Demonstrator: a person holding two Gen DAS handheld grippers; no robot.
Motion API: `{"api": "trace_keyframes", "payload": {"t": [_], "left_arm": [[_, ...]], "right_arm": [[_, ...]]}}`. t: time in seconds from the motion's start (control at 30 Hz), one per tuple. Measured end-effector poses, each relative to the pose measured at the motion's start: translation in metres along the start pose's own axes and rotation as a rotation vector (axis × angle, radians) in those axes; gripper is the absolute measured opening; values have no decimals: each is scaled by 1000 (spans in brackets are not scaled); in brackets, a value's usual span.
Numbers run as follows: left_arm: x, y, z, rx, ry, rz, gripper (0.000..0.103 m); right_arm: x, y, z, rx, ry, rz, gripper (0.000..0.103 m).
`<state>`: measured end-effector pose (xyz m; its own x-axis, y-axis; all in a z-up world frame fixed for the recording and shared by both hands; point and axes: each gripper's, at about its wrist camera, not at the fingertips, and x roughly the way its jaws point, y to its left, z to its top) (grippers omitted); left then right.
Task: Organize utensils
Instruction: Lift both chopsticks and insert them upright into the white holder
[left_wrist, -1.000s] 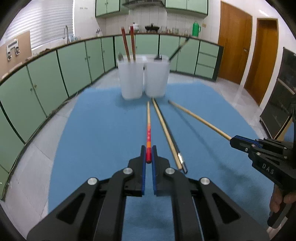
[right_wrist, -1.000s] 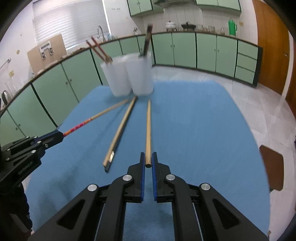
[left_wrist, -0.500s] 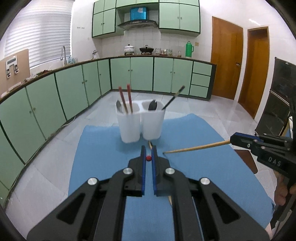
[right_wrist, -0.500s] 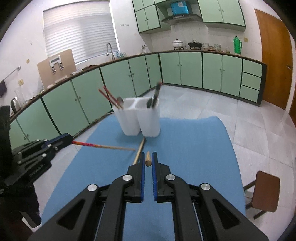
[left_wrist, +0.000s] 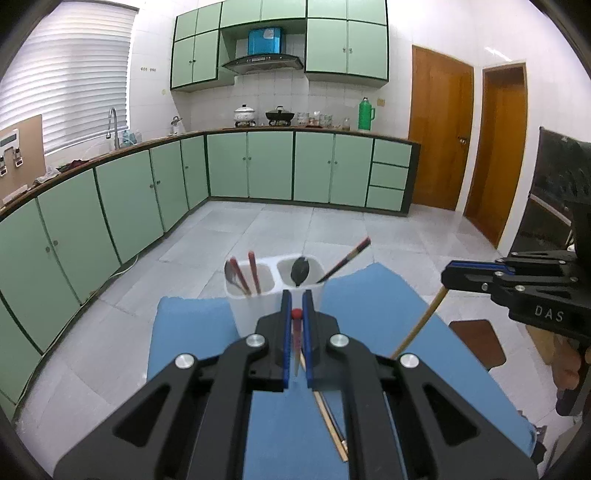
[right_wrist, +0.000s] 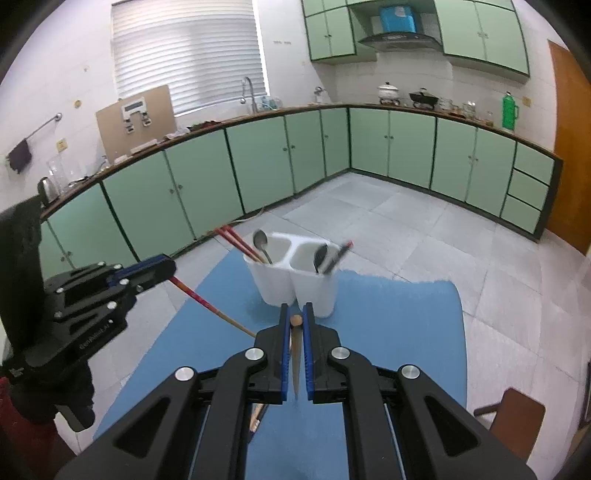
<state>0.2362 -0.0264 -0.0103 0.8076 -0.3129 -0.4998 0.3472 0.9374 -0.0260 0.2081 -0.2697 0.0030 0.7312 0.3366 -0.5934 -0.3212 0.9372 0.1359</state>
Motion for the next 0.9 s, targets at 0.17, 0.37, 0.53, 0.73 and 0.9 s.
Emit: {"api": "trace_keyframes", "payload": {"t": [0.17,0.37,0.53,0.73,0.9], "left_arm": [[-7,7,22,-1,-38,-30,5],[-25,6,65,6,-133,-55,5],[-25,2,96,50,-195,-9,5],[4,6,115,58,-208,36,5],[41,13,114,46,-179,66,5]], "right_arm": [[-11,2,36,-18,-43,39,7],[-28,7,92,-58,-147,32,7],[-22,7,133,-60,-229,9,7],[17,-1,155,-36,-239,-14,7],[55,-14,150,-12,-211,-29,7]]}}
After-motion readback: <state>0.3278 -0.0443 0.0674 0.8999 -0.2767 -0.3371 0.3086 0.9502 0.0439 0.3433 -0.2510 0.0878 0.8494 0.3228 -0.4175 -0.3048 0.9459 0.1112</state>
